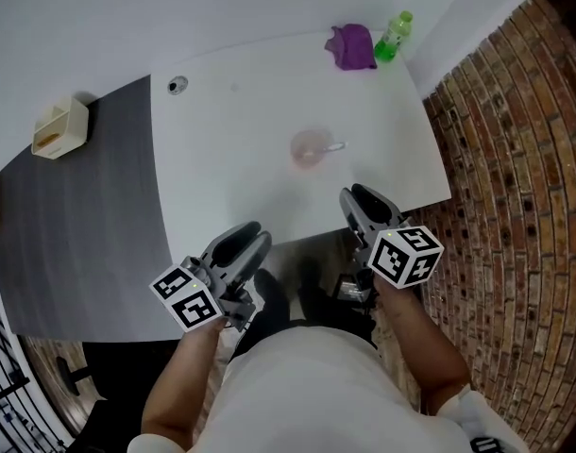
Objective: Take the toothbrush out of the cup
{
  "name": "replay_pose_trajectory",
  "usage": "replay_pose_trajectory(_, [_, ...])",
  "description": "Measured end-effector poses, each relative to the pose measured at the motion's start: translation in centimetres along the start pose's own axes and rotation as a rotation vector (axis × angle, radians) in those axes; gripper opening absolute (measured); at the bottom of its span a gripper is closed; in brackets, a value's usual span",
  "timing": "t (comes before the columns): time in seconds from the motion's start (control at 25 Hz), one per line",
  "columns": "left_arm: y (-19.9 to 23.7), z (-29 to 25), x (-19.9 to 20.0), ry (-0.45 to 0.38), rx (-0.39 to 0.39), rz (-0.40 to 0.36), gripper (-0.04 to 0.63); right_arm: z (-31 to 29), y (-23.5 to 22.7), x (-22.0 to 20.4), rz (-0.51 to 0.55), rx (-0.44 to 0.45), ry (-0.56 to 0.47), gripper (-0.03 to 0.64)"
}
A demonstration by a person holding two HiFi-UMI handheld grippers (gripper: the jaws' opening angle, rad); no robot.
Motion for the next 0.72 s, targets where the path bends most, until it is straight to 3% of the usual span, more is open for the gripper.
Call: replay_pose_trajectory(0.72, [3.4, -3.6, 0.8, 0.025, 0.041, 0.009, 0.117, -4.5, -1.3, 1.2, 0.036, -0.035, 0.032, 0.084])
Point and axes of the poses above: the fingertips, and each gripper's own axes: z backward along the fingers, y to its left, x out of its top, the point moved 10 cm from there along z, backward along the fingers, and after that the axes turned 6 degrees about -x, right-handed, at the moved point
